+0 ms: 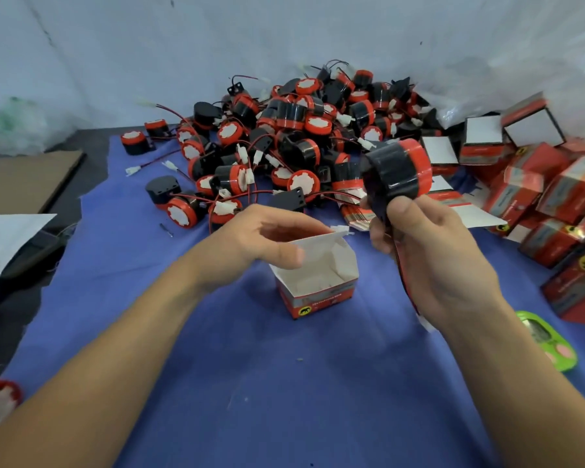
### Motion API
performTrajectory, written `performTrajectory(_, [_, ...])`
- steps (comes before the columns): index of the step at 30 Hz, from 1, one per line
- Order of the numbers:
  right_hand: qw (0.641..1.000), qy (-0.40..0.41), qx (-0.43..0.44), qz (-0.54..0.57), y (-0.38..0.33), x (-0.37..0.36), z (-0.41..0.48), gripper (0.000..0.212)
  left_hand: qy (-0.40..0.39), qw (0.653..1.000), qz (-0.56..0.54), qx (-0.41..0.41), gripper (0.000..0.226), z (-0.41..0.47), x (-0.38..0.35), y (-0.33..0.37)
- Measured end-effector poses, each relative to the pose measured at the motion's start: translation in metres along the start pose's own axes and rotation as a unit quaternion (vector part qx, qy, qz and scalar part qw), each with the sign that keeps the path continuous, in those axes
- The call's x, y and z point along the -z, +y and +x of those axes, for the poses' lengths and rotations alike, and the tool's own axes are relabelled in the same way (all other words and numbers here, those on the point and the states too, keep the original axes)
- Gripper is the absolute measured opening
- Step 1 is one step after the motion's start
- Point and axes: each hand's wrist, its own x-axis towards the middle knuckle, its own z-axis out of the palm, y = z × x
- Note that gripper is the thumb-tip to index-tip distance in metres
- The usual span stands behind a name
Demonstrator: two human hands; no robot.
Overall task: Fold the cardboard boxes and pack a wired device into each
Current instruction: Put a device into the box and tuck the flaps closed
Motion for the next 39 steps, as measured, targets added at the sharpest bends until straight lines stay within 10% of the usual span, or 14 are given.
performTrajectory(5, [0.988,-0.142,0.058,-0.02,0.0,-0.006,-0.005,0.024,0.103,0.993,0.027,0.052,0.02,0.008,-0.007,-0.005])
performTrajectory(13, [0.87,-0.106,0.101,-0.472,0.005,-0.019,-0.013,0.043,0.214,0.974,0.008,0.076,0.009,0.015,-0.013,-0.011])
performTrajectory(31, [0.771,-0.176,0.046,-0.61,0.01,-0.02,-0.011,0.013,0.216,0.961,-0.153,0.075,0.02,0.017,-0.028,-0.015])
performTrajectory(39, [0.734,-0.001,0.045,-0.677,0.021,-0.022,-0.002,0.01,0.205,0.93,-0.304,0.038,0.036,0.014,-0.05,-0.027])
